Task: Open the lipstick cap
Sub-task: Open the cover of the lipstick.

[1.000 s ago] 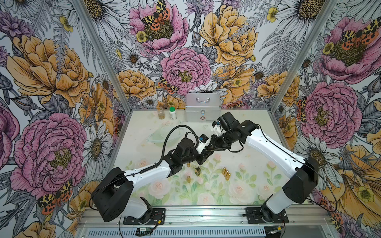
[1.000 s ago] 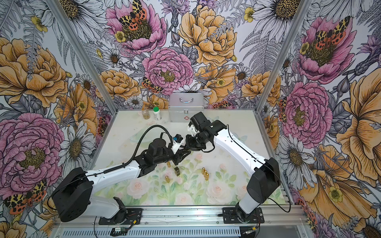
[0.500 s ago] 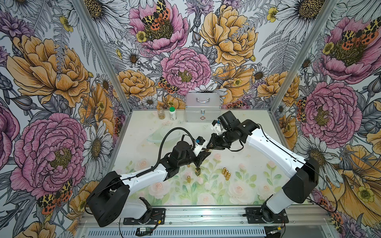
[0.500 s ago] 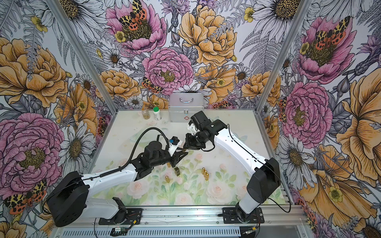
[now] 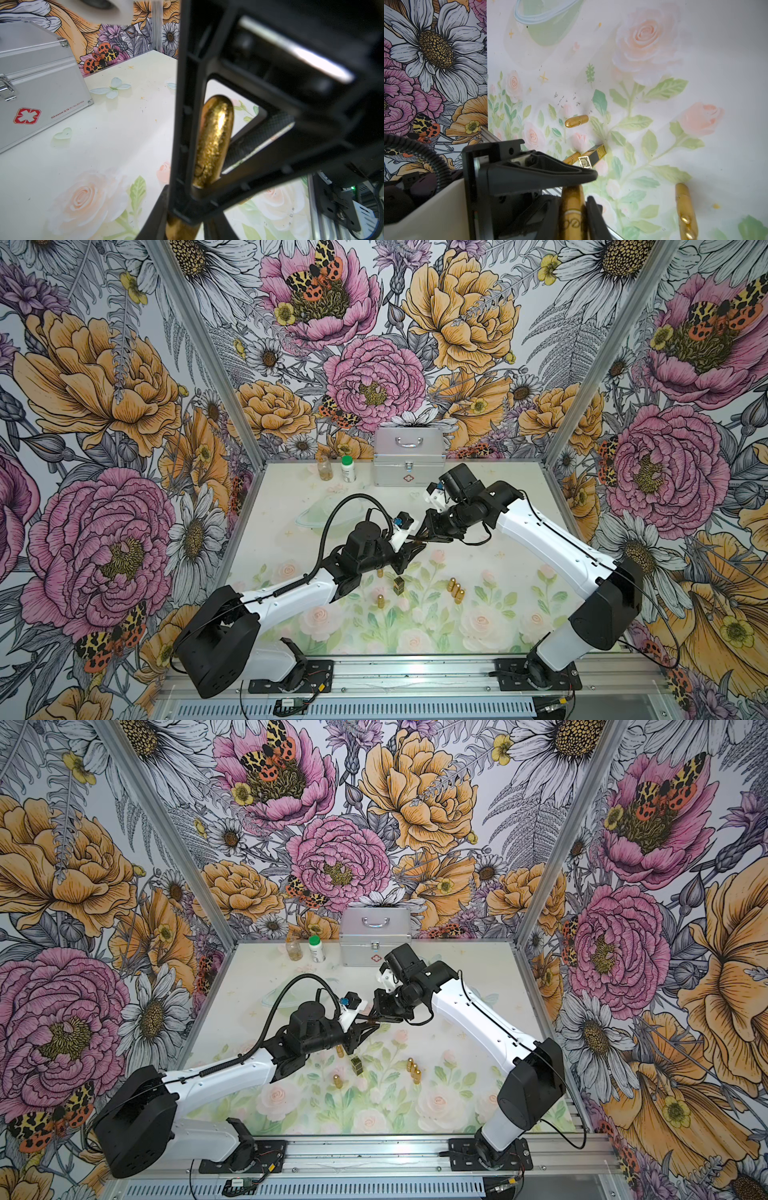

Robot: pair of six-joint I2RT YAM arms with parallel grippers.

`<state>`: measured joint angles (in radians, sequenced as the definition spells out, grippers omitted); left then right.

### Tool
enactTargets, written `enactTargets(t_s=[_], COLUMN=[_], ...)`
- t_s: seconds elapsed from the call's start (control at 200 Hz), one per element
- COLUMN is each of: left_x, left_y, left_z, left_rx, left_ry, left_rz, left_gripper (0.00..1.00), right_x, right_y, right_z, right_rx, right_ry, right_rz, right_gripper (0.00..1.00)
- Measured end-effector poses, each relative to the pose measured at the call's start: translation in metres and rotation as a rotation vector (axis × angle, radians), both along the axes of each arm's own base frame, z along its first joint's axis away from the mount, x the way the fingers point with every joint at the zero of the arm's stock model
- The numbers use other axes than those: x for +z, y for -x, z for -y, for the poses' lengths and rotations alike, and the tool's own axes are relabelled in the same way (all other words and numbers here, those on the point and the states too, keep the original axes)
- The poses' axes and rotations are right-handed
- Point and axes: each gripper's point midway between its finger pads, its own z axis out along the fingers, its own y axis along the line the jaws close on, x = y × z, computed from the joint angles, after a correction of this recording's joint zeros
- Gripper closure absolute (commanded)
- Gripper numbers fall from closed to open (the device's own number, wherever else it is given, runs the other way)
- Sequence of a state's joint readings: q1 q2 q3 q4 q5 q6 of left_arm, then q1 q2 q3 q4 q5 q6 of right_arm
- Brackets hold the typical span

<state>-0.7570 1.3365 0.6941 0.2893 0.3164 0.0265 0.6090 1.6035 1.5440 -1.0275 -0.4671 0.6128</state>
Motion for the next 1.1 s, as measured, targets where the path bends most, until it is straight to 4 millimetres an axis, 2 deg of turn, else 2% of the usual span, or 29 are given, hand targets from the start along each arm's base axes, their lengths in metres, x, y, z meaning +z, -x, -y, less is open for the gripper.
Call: enactTargets(t_s=[0.265,0.35,0.56,0.665,0.866,1.101], left_x=[0.0,0.0,-0.003,-0.01,-0.014,-0.01], left_y=[0.002,0.002,0.001,0.002,0.002,0.003], left_z=[0.002,0.001,0.0,-0.002,-0.004,-0.005], left_rx=[-0.016,-0.015,-0.002,0.014,0.023,0.029], left_ry=[0.001,0.002,0.0,-0.01,-0.023,-0.021], left_rz=[-0.003,-0.004,-0.014,-0.03,-0.038,-0.032], left_gripper=[1.0,1.0,1.0,1.0,1.0,1.0], right_x=[0.0,0.0,-0.001,0.003,0.015,0.013], right_y=[-0.002,-0.002,-0.007,-0.012,-0.016,-0.019], right_z=[0.002,0.002,0.003,0.007,0.011,0.004], right_rx=[-0.006,-0.007,-0.022,-0.039,-0.053,-0.045], right_ry=[-0.001,0.0,0.013,0.025,0.021,-0.01], right_rz=[-0.001,0.0,0.022,0.058,0.121,0.129], right_gripper=[0.84,0.83,0.62,0.57,0.62,0.71])
